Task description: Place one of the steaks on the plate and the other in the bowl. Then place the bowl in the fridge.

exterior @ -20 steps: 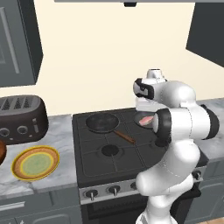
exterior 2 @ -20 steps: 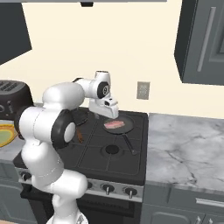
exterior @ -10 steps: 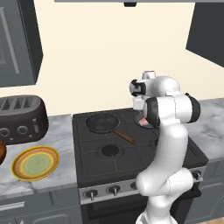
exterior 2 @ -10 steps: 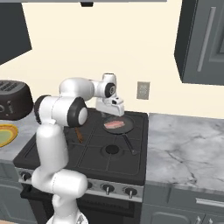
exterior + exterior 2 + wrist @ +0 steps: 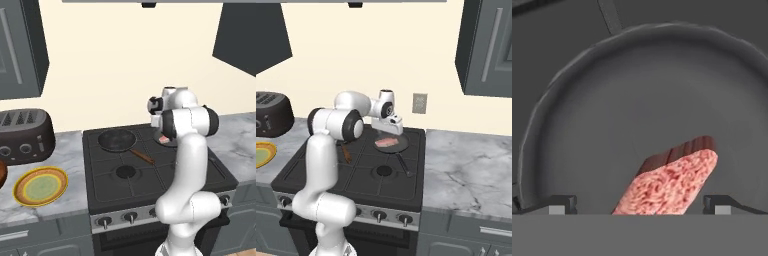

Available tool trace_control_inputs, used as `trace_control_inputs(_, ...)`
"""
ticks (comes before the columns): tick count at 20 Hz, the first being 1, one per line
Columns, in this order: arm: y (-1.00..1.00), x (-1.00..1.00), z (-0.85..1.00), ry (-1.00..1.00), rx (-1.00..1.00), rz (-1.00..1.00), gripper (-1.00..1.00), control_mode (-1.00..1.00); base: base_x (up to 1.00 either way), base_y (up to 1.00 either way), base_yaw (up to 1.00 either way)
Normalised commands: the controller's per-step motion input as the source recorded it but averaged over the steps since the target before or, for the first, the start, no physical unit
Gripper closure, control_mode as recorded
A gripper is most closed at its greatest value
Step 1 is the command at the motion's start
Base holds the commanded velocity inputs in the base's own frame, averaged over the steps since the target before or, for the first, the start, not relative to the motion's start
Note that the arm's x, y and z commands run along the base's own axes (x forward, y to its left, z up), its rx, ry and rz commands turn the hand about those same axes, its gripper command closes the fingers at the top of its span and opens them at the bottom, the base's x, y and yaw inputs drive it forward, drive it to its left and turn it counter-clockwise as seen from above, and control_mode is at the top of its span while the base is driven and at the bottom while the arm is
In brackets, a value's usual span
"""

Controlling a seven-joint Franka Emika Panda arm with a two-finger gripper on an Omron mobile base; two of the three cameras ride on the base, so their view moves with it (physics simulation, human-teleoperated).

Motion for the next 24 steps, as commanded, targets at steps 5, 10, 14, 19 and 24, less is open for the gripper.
trace_control_inputs(5,0.00,0.05,-0.15,-0.01,0.00,0.01,-1.00,-1.00,0.00,0.00,0.00)
trace_control_inputs(10,0.00,-0.12,0.00,0.02,0.00,-0.02,-1.00,-1.00,0.00,0.00,0.00)
trace_control_inputs(14,0.00,-0.16,-0.01,0.00,0.00,-0.04,-1.00,-1.00,0.00,0.00,0.00)
trace_control_inputs(19,0.00,-0.11,-0.16,0.00,0.00,-0.09,-1.00,-1.00,0.00,0.00,0.00)
trace_control_inputs(24,0.00,-0.06,-0.22,0.00,0.00,-0.10,-1.00,-1.00,0.00,0.00,0.00)
